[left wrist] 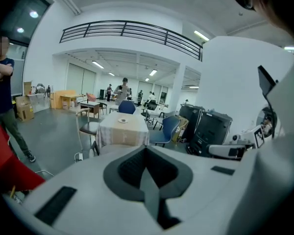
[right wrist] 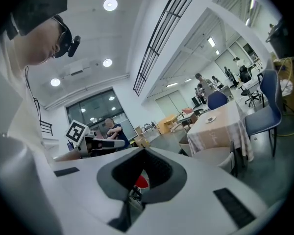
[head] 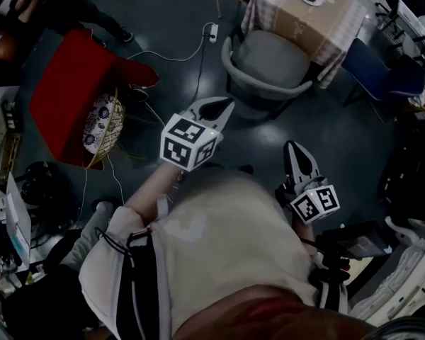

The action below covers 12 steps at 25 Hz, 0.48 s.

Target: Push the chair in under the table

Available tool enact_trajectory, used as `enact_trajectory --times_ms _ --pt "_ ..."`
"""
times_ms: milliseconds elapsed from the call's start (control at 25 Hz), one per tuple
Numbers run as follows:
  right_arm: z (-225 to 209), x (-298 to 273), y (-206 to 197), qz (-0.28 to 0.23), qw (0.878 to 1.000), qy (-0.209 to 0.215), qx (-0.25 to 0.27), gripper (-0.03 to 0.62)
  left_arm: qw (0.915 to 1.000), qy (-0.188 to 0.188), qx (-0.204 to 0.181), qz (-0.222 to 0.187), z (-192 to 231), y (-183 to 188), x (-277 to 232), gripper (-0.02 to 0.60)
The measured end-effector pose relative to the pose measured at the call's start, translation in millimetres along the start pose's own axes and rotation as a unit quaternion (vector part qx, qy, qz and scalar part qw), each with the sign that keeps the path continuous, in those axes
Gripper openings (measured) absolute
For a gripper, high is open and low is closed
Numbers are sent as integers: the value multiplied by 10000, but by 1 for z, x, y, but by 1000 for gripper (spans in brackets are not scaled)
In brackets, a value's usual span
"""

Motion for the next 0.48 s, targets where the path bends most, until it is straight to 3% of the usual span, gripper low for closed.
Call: enact_trajectory --times_ms 280,480 --pt "-37 17 7 -10 9999 -6 -139 11 9996 28 -173 221 -25 11 -35 8" --pt "-50 12 9 47 9996 -39 -279 11 9996 72 -154 243 -19 18 -44 9"
Point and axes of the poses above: the fingertips, and each gripper's own axes: x backward along the fingers, z to its left, y out of its top, the point moved 7 cm from there along x, backward along the fingers, and after that the axes turned 11 degrees about z, right-handed, at the moved point
